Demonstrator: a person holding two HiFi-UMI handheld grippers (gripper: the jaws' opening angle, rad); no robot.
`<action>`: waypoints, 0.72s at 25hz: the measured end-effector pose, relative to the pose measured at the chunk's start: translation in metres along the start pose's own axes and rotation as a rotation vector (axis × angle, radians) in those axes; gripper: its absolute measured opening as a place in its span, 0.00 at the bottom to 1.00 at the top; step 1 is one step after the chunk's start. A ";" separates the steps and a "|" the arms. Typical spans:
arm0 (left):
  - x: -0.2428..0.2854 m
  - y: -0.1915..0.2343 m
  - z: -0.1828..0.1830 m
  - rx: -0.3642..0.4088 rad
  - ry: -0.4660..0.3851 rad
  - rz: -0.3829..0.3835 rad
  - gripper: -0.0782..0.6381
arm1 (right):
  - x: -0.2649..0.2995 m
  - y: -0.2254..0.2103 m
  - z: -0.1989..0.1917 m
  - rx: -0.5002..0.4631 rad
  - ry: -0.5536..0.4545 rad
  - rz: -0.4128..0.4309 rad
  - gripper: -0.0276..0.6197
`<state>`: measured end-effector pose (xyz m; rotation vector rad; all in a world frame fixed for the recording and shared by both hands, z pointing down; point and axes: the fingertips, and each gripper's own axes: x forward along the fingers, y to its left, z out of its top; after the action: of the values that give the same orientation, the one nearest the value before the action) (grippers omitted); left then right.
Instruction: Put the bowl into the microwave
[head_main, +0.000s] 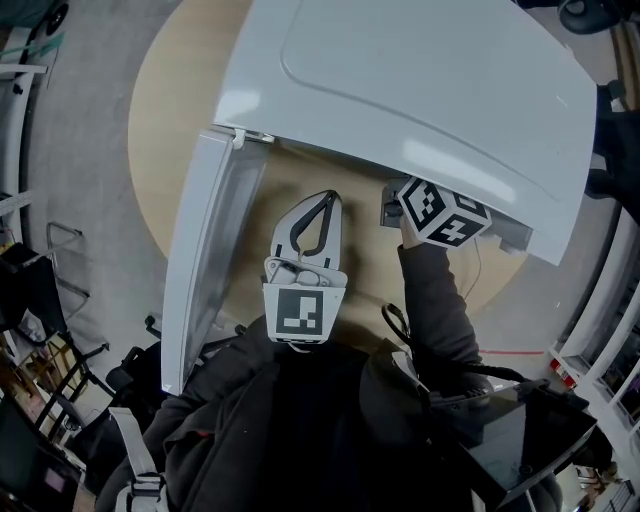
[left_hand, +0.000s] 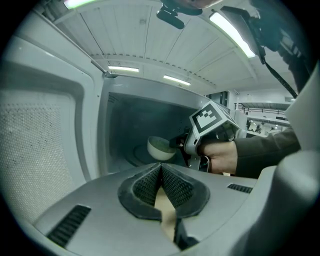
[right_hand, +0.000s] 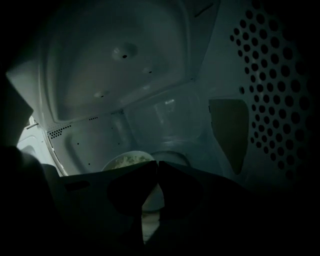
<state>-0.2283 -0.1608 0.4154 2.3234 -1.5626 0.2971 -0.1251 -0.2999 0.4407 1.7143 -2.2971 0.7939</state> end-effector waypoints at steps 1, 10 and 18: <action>0.000 0.000 0.001 0.000 -0.001 0.001 0.12 | 0.000 0.000 0.001 -0.003 -0.004 0.001 0.08; -0.001 -0.002 0.003 0.008 -0.008 0.001 0.12 | 0.002 -0.009 0.008 -0.109 -0.054 -0.043 0.08; -0.004 -0.003 0.005 0.012 -0.012 0.004 0.12 | 0.001 -0.008 0.010 -0.147 -0.088 -0.036 0.08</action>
<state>-0.2270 -0.1577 0.4086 2.3353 -1.5759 0.2948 -0.1163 -0.3074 0.4347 1.7524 -2.3097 0.5375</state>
